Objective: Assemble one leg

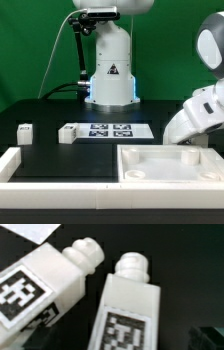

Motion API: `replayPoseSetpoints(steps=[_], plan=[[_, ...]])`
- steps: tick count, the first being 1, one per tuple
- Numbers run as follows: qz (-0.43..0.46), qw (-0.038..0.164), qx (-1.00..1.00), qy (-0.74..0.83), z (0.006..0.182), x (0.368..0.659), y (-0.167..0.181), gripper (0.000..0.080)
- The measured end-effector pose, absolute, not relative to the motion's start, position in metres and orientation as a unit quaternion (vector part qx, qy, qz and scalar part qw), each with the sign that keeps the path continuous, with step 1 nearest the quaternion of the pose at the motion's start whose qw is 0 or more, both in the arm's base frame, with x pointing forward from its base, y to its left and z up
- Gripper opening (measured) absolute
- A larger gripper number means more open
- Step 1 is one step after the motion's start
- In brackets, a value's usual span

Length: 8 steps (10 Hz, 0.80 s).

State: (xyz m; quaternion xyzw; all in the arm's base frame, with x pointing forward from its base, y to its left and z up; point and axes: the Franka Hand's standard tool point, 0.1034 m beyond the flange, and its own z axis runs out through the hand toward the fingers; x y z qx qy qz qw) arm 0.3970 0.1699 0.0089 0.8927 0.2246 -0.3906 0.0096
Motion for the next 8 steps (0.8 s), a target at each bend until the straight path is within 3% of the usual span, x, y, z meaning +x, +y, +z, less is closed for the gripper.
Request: replayPoseSetpoints(steps=[4,6,7,8], plan=[[-0.390,0.009,0.893,0.224,0.0037,0.3918,0.1673,0.0649],[-0.390,0.009,0.893,0.224,0.0037,0.3918,0.1675,0.0380],[-0.390,0.009,0.893,0.224,0.0038,0.3918,0.1675,0.0380],[-0.390,0.009,0.893,0.224,0.0038,0.3918,0.1675,0.0285]])
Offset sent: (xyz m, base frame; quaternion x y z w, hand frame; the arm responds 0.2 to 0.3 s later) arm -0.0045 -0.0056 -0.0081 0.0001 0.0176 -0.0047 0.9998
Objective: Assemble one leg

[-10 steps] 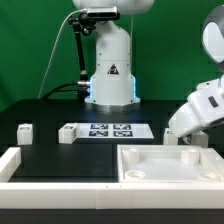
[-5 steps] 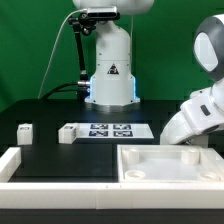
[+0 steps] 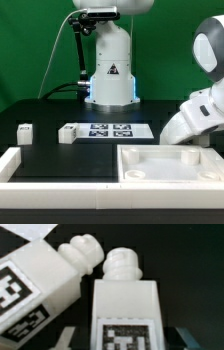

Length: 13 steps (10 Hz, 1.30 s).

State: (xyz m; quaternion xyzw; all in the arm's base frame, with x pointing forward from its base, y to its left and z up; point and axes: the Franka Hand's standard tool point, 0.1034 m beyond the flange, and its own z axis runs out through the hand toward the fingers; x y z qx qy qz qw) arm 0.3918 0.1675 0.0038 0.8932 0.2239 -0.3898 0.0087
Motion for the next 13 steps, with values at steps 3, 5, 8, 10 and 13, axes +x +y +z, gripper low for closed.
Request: replayPoseSetpoints(steps=[3,5,8,10,13], plan=[[-0.390,0.009,0.893,0.224,0.004,0.392,0.168,0.0285],[-0.411,0.006,0.885,0.219,0.022,0.393,0.167,0.0285],[-0.421,0.007,0.882,0.211,0.072,0.405,0.167,0.0285],[-0.410,0.005,0.886,0.215,0.087,0.412,0.164,0.0287],[-0.355,0.000,0.910,0.215,0.081,0.423,0.166,0.0287]])
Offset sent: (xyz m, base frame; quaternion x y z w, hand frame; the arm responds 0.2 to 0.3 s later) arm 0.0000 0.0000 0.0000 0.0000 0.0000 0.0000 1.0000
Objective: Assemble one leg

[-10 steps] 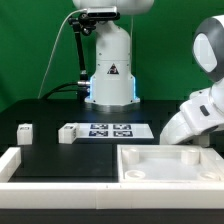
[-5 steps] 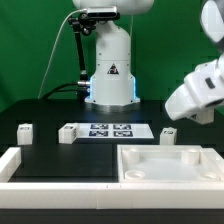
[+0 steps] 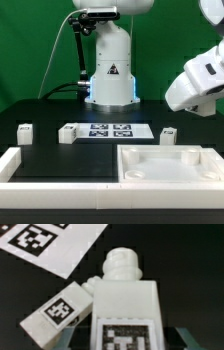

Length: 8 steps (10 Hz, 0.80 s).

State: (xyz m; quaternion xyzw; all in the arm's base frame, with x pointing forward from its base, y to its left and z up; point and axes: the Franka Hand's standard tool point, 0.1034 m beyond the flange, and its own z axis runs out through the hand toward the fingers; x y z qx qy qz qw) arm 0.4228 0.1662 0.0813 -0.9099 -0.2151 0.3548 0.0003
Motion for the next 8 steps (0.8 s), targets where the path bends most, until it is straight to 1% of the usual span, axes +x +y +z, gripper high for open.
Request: replayPoseSetpoints(steps=[1,2,3,5,7,8], plan=[[0.305,0.003,-0.928,-0.214,0.081,0.428,0.165,0.0287],[0.280,0.004,-0.936,-0.214,0.082,0.426,0.161,0.0287],[0.247,0.010,-0.943,-0.221,0.085,0.436,0.157,0.0287],[0.174,0.015,-0.961,-0.216,0.100,0.462,0.147,0.0287],[0.092,0.018,-0.972,-0.214,0.111,0.483,0.138,0.0287],[0.056,0.019,-0.976,-0.211,0.113,0.486,0.135,0.0287]])
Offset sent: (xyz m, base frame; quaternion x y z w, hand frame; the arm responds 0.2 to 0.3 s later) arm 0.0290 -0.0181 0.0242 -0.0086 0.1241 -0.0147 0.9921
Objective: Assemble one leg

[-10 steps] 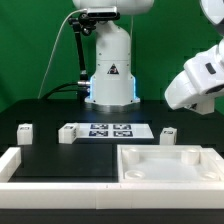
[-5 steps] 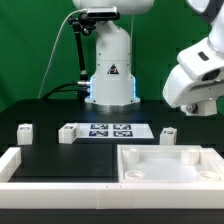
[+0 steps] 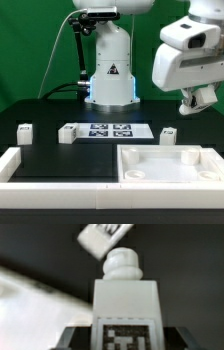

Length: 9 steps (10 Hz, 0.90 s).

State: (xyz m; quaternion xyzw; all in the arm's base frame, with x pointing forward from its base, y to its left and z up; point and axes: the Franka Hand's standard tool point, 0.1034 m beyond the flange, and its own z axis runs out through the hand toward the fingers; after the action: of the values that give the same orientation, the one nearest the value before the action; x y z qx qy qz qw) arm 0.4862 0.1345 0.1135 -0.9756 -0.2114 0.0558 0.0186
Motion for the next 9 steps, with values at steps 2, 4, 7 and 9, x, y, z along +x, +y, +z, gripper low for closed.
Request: replayPoseSetpoints(steps=[2,4,7,9], plan=[[-0.042,0.028,-0.976,-0.211,0.112,0.493,0.133,0.0287],[-0.112,0.031,-0.971,-0.209,0.109,0.494,0.129,0.0287],[-0.216,0.021,-0.950,-0.226,0.111,0.522,0.112,0.0287],[-0.202,0.023,-0.951,-0.231,0.109,0.518,0.116,0.0287]])
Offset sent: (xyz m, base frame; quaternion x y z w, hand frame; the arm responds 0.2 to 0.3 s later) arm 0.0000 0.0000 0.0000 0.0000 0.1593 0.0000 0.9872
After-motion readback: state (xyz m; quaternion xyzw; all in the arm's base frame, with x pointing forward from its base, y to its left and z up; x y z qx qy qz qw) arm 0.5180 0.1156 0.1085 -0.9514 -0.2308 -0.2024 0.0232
